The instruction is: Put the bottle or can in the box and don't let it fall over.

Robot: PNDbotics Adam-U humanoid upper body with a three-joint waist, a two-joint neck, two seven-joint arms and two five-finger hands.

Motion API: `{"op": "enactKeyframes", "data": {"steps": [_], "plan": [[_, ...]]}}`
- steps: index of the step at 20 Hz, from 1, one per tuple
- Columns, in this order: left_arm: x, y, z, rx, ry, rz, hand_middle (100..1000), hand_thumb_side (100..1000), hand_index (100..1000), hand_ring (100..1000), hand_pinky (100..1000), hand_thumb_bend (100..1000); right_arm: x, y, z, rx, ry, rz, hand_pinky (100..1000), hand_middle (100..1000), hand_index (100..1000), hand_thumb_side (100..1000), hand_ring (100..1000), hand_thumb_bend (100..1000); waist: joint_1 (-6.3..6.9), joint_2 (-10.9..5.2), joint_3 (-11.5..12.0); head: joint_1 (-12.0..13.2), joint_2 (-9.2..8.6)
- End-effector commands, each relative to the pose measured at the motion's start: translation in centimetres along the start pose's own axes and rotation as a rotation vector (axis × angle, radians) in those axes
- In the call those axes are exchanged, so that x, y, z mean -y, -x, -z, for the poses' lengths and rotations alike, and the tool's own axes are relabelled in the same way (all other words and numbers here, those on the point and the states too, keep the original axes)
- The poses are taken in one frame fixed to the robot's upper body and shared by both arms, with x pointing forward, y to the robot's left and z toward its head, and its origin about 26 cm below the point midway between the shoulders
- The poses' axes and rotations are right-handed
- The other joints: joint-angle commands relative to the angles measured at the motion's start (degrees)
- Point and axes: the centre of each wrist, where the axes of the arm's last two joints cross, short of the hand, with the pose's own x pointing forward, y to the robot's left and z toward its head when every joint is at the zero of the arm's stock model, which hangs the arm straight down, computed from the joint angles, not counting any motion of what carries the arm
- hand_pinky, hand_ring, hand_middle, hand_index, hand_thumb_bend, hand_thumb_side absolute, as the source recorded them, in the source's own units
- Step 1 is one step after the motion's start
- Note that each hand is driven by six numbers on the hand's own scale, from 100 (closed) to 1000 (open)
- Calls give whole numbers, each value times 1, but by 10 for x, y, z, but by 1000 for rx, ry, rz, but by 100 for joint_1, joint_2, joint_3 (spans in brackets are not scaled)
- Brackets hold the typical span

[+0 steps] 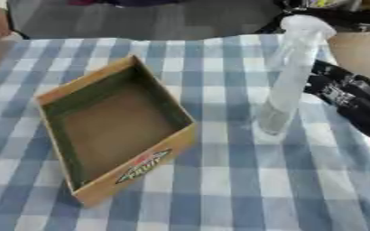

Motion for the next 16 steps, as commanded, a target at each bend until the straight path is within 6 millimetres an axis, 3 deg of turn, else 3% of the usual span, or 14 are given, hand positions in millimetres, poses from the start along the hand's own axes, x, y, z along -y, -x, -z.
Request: {"op": "enactKeyframes", "data": {"steps": [1, 16], "plan": [[-2, -6, 2, 20, 4, 18, 899, 751, 971, 599, 1000, 100, 10, -15, -1, 18, -2, -59, 989, 1000, 1000, 663, 1000, 100, -1, -89, -2, 10, -65], [-2, -6, 2, 18, 7, 15, 900, 751, 972, 601, 1000, 100, 8, -18, 7, 17, -8, -65, 988, 1000, 1000, 662, 1000, 100, -9, -79, 10, 5, -63]]}}
